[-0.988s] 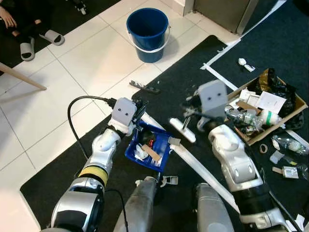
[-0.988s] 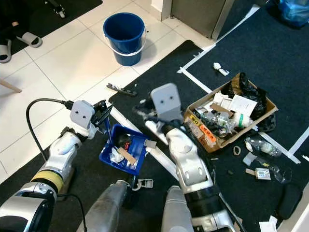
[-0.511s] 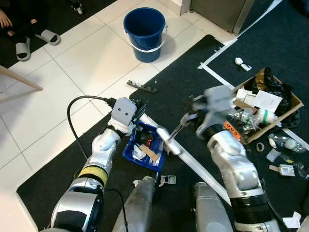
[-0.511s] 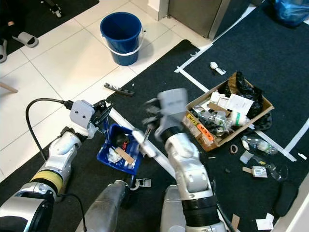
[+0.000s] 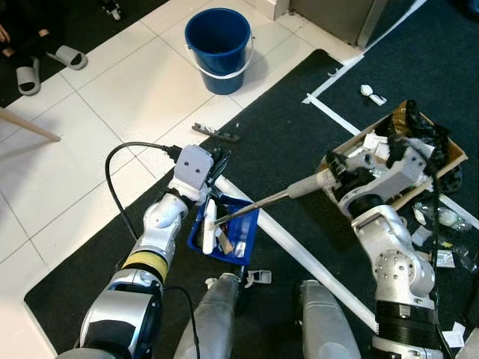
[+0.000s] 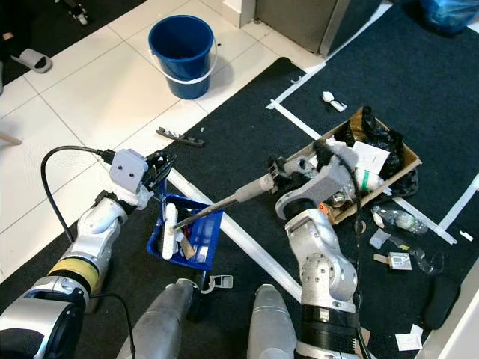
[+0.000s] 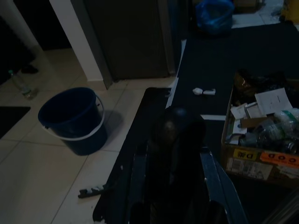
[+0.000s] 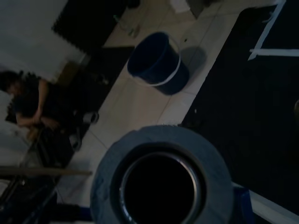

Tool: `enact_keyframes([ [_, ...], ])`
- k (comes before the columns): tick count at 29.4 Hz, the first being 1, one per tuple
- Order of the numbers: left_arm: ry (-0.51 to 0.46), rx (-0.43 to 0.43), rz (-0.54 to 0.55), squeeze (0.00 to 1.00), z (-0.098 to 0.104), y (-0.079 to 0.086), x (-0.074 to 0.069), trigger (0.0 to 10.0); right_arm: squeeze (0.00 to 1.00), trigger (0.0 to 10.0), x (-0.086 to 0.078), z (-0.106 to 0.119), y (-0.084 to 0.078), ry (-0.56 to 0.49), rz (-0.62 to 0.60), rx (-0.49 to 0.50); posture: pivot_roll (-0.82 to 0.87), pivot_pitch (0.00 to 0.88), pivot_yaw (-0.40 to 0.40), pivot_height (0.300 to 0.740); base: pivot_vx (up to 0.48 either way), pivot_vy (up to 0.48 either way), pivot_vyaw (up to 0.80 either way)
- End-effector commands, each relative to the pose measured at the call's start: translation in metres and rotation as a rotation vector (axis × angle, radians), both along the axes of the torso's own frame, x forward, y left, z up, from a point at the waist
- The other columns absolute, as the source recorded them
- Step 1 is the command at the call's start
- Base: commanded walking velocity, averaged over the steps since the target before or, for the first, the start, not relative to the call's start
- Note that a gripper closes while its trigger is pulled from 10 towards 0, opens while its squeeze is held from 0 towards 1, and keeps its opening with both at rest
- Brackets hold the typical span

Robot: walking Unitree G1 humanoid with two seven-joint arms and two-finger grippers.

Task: Sweep floor

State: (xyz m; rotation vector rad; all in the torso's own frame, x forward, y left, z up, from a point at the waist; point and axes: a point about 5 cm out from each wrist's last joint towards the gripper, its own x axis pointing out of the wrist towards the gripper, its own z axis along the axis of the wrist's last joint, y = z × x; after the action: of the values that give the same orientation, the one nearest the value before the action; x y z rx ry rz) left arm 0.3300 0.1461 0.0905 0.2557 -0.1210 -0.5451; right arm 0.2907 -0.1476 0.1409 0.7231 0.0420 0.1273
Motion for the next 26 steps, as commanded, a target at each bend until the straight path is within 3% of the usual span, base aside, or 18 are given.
enact_keyframes([
  [1, 0.167, 0.031, -0.055, 0.0, -0.034, -0.011, -0.017, 10.0, 0.0, 10.0, -0.002, 0.011, 0.021, -0.079, 0.067, 0.216, -0.05, 0.292, 0.028, 0.74, 0.0, 0.0, 0.0],
  [6, 0.173, 0.033, -0.058, 0.0, -0.035, -0.013, -0.016, 10.0, 0.0, 10.0, 0.003, 0.029, -0.01, -0.162, -0.059, 0.259, -0.05, 0.278, 0.029, 0.74, 0.0, 0.0, 0.0],
  [9, 0.177, 0.035, -0.062, 0.0, -0.036, -0.015, -0.017, 10.0, 0.0, 10.0, 0.006, 0.038, -0.024, -0.2, -0.115, 0.22, -0.05, 0.271, 0.029, 0.74, 0.0, 0.0, 0.0],
  [10, 0.179, 0.038, -0.065, 0.0, -0.037, -0.016, -0.017, 10.0, 0.0, 10.0, 0.008, 0.043, -0.03, -0.211, -0.146, 0.159, -0.05, 0.262, 0.027, 0.74, 0.0, 0.0, 0.0],
  [11, 0.179, 0.038, -0.065, 0.0, -0.037, -0.016, -0.017, 10.0, 0.0, 10.0, 0.008, 0.043, -0.03, -0.211, -0.146, 0.159, -0.05, 0.262, 0.027, 0.74, 0.0, 0.0, 0.0],
  [13, 0.181, 0.043, -0.069, 0.0, -0.037, -0.017, -0.017, 10.0, 0.0, 10.0, 0.01, 0.053, -0.041, -0.23, -0.201, 0.012, -0.05, 0.254, 0.027, 0.74, 0.0, 0.0, 0.0],
  [14, 0.181, 0.043, -0.069, 0.0, -0.037, -0.017, -0.017, 10.0, 0.0, 10.0, 0.01, 0.053, -0.041, -0.23, -0.201, 0.012, -0.05, 0.254, 0.027, 0.74, 0.0, 0.0, 0.0],
  [15, 0.18, 0.044, -0.07, 0.0, -0.037, -0.017, -0.017, 10.0, 0.0, 10.0, 0.01, 0.056, -0.044, -0.232, -0.222, -0.067, -0.05, 0.25, 0.028, 0.74, 0.0, 0.0, 0.0],
  [16, 0.18, 0.044, -0.07, 0.0, -0.037, -0.017, -0.017, 10.0, 0.0, 10.0, 0.01, 0.056, -0.044, -0.232, -0.222, -0.067, -0.05, 0.25, 0.028, 0.74, 0.0, 0.0, 0.0],
  [17, 0.18, 0.044, -0.07, 0.0, -0.037, -0.017, -0.017, 10.0, 0.0, 10.0, 0.01, 0.06, -0.046, -0.23, -0.231, -0.133, -0.05, 0.241, 0.026, 0.74, 0.0, 0.0, 0.0],
  [19, 0.18, 0.044, -0.07, 0.0, -0.037, -0.017, -0.017, 10.0, 0.0, 10.0, 0.01, 0.06, -0.046, -0.23, -0.231, -0.133, -0.05, 0.241, 0.026, 0.74, 0.0, 0.0, 0.0],
  [21, 0.181, 0.041, -0.069, 0.0, -0.037, -0.019, -0.016, 10.0, 0.0, 10.0, 0.011, 0.06, -0.051, -0.178, -0.239, -0.318, -0.06, 0.222, 0.022, 0.74, 0.0, 0.0, 0.0],
  [22, 0.181, 0.041, -0.069, 0.0, -0.037, -0.019, -0.016, 10.0, 0.0, 10.0, 0.011, 0.06, -0.051, -0.178, -0.239, -0.318, -0.06, 0.222, 0.022, 0.74, 0.0, 0.0, 0.0],
  [26, 0.184, 0.038, -0.071, 0.0, -0.037, -0.022, -0.015, 10.0, 0.0, 10.0, 0.011, 0.057, -0.07, -0.093, -0.306, -0.527, -0.07, 0.205, 0.024, 0.74, 0.0, 0.0, 0.0],
])
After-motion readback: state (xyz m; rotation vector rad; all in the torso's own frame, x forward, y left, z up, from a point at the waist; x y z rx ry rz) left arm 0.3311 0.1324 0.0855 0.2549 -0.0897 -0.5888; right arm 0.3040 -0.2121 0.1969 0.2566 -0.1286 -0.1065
